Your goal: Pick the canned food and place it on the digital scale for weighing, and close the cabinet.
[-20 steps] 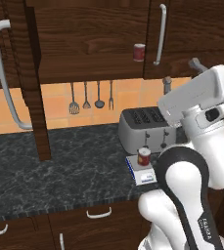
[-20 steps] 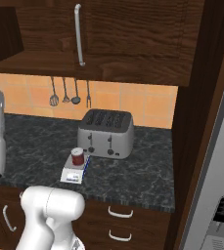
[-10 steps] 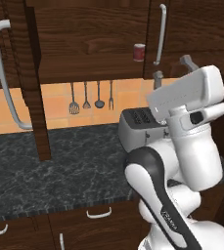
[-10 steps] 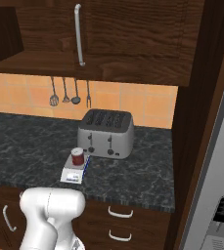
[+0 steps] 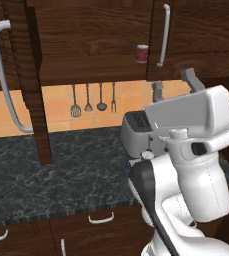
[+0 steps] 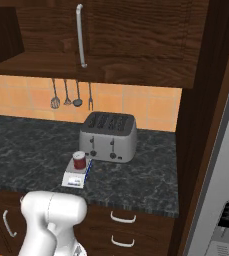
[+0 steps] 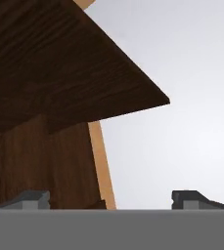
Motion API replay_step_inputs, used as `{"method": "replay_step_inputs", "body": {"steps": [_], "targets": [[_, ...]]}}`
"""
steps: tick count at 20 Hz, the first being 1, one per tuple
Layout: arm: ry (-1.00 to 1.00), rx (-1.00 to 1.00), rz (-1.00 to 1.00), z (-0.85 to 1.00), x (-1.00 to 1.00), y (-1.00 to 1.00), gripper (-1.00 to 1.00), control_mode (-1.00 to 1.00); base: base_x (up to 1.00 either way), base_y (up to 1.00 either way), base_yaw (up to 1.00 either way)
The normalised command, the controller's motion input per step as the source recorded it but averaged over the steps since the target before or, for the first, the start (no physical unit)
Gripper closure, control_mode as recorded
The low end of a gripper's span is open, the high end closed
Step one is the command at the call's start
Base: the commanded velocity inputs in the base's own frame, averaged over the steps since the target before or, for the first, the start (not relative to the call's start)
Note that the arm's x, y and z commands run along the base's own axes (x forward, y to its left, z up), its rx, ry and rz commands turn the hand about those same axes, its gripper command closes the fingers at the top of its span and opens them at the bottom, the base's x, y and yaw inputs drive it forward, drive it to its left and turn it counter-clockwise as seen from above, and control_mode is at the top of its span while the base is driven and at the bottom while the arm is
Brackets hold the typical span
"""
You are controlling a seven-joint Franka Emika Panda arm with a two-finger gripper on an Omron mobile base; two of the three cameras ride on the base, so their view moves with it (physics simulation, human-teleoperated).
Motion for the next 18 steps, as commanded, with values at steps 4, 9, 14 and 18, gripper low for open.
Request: {"method": "replay_step_inputs", "body": {"steps": [4, 9, 14, 18], "targets": [[-0.08, -0.07, 0.00, -0.03, -1.00, 1.00, -1.00, -1.00, 0.00, 0.00, 0.00], [-0.05, 0.06, 0.00, -0.02, -1.00, 1.00, -1.00, -1.00, 0.00, 0.00, 0.00], [-0.05, 0.02, 0.00, -0.08, -0.97, 1.00, -1.00, -1.00, 0.00, 0.00, 0.00], [0.16, 0.01, 0.00, -0.53, -0.29, 1.00, -1.00, -1.00, 0.00, 0.00, 0.00]]}}
